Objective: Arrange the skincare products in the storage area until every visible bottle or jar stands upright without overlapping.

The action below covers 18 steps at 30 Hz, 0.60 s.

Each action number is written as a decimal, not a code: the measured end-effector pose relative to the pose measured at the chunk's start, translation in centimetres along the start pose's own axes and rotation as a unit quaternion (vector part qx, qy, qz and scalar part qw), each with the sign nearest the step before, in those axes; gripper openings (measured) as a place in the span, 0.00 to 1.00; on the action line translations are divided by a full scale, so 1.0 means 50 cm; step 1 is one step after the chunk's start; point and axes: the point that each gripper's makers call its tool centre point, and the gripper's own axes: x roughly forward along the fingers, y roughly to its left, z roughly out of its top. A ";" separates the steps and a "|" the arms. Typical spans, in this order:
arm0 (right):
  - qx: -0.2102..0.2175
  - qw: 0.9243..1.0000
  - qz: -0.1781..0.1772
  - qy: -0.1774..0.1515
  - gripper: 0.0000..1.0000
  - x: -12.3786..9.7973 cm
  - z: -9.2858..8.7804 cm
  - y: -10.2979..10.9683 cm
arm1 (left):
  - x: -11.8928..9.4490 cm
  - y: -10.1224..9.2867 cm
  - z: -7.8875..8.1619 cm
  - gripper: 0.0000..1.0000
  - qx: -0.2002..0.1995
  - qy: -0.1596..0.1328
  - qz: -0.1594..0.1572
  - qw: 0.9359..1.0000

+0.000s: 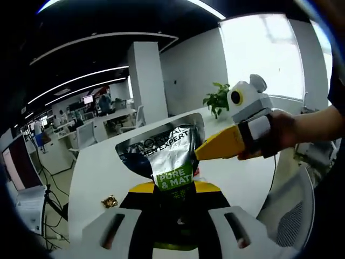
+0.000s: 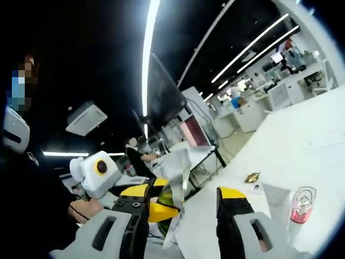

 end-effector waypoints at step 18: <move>0.000 1.000 0.018 0.012 0.03 -0.005 -0.007 0.014 | 0.009 -0.023 -0.002 0.19 -0.028 -0.001 -0.037 0.999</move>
